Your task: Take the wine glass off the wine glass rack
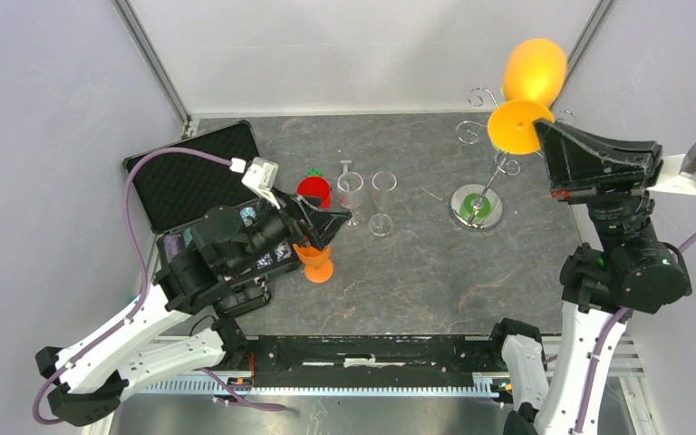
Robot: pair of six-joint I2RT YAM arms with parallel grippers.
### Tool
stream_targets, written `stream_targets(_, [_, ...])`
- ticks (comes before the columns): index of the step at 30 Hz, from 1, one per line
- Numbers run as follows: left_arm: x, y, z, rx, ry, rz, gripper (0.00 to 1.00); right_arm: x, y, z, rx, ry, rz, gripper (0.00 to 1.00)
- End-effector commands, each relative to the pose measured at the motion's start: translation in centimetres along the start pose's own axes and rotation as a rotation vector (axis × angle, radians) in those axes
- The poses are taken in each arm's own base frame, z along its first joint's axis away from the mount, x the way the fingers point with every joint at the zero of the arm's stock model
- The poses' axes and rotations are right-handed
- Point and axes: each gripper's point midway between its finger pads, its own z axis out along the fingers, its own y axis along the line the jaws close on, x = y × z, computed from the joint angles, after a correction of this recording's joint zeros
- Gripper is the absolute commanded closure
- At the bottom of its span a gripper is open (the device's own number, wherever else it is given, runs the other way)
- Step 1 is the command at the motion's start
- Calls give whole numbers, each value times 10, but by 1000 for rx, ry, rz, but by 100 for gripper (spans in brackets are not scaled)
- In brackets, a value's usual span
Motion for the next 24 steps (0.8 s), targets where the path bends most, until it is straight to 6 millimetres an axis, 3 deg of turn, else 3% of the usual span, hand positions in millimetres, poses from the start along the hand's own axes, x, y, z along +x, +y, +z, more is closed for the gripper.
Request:
stream_targets(1, [-44,-42,12,142,-131,-142,0,23,6,-8,-47,52,230,100])
stream_targets(4, [-46,-57,24,207,-118,-126,0,30,16,-13,-83,53,389,100])
stream_targets(9, [-35,-58,44,234,-38,-141,0,48,22,-23,-113,81,612,100])
stream_targets(16, [-63,-64,70,427,-75,-312,0,54,32,-32,-169,73,855,100])
stream_targets(21, [-76,-89,75,623,-19,-449,2,57,33,-34,-162,83,920,100])
stream_targets(24, [-85,-105,73,741,4,-507,8,58,34,-36,-169,81,955,100])
